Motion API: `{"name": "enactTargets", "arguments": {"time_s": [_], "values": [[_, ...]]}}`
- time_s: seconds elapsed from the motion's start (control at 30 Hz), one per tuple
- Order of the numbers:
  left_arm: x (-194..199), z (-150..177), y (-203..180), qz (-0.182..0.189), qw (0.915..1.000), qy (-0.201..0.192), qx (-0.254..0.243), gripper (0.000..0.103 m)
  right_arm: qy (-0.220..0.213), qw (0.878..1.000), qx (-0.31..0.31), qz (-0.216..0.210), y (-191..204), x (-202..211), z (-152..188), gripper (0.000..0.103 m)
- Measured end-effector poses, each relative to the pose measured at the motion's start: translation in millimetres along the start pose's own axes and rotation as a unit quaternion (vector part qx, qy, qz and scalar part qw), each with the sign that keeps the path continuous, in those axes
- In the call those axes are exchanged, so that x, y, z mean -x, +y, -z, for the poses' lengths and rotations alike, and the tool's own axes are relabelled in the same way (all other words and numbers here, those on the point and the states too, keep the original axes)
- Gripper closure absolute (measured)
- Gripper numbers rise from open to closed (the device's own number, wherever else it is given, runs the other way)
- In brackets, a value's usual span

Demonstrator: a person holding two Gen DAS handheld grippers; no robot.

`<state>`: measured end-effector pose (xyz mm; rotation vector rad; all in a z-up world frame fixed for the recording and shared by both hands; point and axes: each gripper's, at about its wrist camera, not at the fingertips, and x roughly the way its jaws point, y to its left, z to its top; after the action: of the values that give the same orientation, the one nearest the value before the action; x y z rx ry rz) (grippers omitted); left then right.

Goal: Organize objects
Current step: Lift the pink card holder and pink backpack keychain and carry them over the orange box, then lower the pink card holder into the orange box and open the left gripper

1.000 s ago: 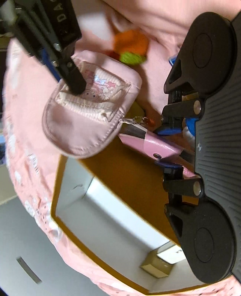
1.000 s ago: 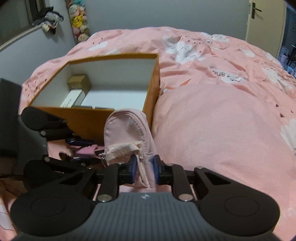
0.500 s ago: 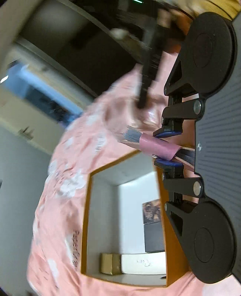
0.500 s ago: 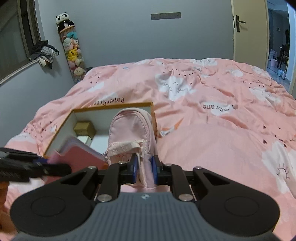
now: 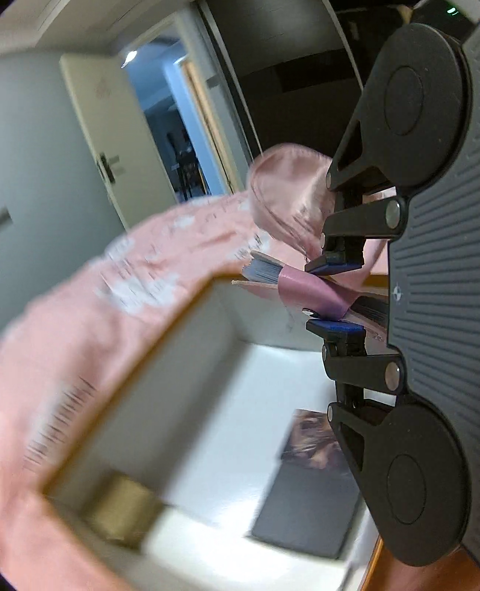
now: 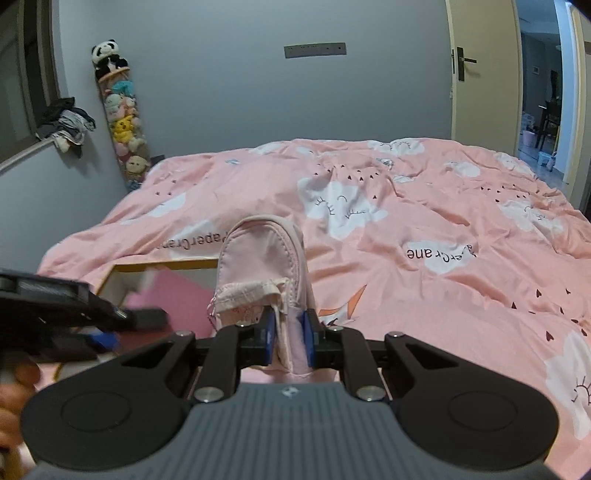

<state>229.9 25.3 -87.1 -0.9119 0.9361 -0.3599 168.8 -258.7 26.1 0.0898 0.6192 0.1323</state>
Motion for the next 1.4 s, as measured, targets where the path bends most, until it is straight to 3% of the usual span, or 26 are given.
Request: {"name": "enactTargets", "arguments": {"time_s": [0.13,0.57,0.63,0.73,0.8,1.03,1.23,1.4], "values": [[-39,1,19,-0.03,0.9985,0.033,0.033,0.075,0.005,1.0,0.005,0.003,-1,-13,5,0.086],[-95,5,25,-0.094,0.988,0.121,0.02,0.075,-0.004,0.999,0.034,0.029,1,-23,10,0.086],[-94,4,22,-0.102,0.9875,0.12,0.006,0.075,-0.002,0.999,0.037,0.03,2,-25,11,0.087],[-94,4,14,-0.155,0.9796,0.123,-0.036,0.074,-0.001,0.998,0.043,0.036,4,-26,11,0.087],[-88,8,13,-0.167,0.9778,0.116,-0.05,0.073,0.002,0.998,0.042,0.036,4,-26,12,0.087],[-72,7,13,-0.184,0.9742,0.099,-0.086,0.073,0.004,0.998,0.045,0.038,6,-26,14,0.087],[-85,8,15,-0.191,0.9701,0.113,-0.098,0.074,0.011,0.998,0.046,0.04,9,-26,16,0.086],[-73,7,15,-0.175,0.9745,0.112,-0.085,0.072,0.013,0.998,0.049,0.039,12,-25,16,0.086]]}}
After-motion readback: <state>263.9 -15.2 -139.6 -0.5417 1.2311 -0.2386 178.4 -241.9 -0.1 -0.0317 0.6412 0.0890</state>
